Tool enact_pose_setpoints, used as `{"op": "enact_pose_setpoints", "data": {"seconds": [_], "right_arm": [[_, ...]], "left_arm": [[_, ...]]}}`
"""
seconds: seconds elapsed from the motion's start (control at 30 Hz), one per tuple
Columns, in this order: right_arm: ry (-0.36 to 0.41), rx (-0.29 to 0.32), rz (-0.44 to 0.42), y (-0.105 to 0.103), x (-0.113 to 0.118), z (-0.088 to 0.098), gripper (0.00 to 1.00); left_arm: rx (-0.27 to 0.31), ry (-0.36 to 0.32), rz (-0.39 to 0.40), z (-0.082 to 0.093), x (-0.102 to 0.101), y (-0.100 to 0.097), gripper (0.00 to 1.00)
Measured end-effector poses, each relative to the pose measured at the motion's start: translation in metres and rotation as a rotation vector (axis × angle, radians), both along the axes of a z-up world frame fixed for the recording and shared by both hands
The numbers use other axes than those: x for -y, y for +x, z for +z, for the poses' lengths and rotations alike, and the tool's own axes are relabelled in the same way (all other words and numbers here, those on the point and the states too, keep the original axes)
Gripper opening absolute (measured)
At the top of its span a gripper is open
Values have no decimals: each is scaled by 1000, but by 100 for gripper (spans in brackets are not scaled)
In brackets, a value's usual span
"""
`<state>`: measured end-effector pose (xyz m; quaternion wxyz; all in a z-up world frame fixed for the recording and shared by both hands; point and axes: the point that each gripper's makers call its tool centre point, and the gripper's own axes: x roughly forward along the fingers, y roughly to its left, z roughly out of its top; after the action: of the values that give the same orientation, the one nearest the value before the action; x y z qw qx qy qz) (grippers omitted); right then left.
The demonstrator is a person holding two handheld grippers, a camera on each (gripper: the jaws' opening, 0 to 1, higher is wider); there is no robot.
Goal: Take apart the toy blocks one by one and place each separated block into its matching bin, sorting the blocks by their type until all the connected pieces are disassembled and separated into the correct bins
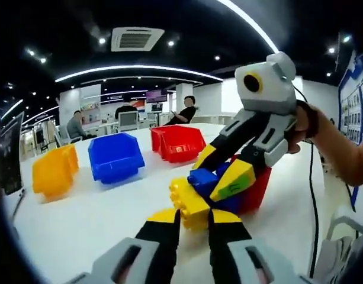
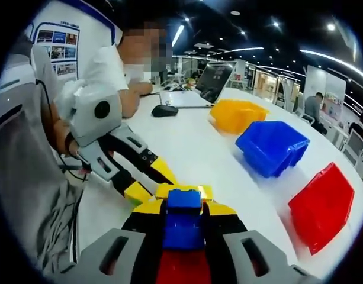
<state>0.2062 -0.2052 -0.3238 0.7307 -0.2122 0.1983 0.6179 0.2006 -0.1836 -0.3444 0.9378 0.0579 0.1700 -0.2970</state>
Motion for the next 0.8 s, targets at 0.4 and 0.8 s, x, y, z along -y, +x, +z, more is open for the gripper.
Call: {"op": "enact_pose_setpoints", "data": {"seconds": [0.4,0.8], "right_arm": [[2,-4,6,-1,-1,0,26],[10,-2,-5,1,1,0,26]], "left_arm": [[45,36,-5,3,-12,3,19],[127,16,81,37,-67,17,19]]}}
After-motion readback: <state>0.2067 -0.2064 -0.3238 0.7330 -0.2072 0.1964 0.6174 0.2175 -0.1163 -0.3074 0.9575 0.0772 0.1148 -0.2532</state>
